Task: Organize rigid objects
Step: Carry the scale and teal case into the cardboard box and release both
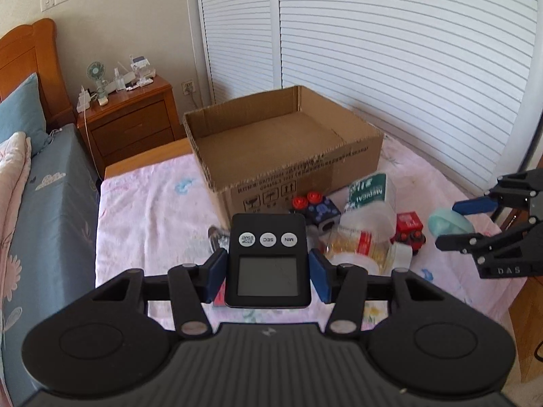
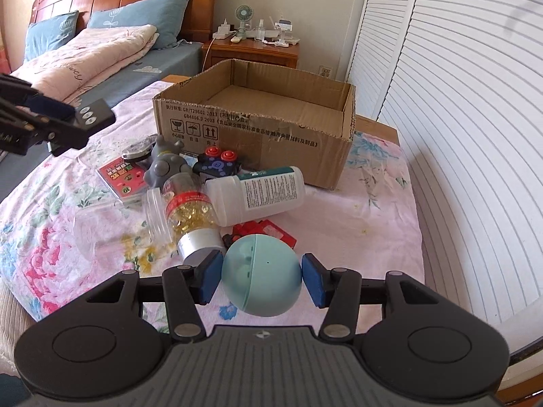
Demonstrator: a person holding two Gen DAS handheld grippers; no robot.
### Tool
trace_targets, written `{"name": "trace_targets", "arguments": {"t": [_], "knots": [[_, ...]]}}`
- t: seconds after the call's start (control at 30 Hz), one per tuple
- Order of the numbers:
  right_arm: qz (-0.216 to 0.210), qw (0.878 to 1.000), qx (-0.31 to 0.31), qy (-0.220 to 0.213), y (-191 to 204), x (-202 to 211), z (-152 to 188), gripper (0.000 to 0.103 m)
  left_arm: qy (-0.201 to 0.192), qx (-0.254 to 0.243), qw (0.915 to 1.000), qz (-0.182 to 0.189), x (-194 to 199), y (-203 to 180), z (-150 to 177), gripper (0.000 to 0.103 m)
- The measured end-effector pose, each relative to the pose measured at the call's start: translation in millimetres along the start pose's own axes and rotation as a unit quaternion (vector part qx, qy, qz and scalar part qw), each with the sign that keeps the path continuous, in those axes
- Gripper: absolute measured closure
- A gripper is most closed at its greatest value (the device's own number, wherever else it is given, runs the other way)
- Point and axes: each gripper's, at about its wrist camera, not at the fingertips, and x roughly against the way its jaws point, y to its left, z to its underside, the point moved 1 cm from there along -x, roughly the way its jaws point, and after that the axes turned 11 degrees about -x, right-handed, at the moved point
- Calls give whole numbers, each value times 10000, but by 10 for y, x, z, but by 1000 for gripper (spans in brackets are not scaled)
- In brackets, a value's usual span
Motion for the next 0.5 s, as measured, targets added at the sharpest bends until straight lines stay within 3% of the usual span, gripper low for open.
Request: {"name": "trace_targets", "arguments": {"t": [0.27, 0.5], "knots": [[-31, 9998, 76, -199, -70, -37, -397, 47, -35, -79, 9999, -122, -662, 258, -680, 52], [20, 9994, 106, -323, -155, -186, -784, 47, 132, 24, 9995, -301, -1269, 524, -1057, 52]]}}
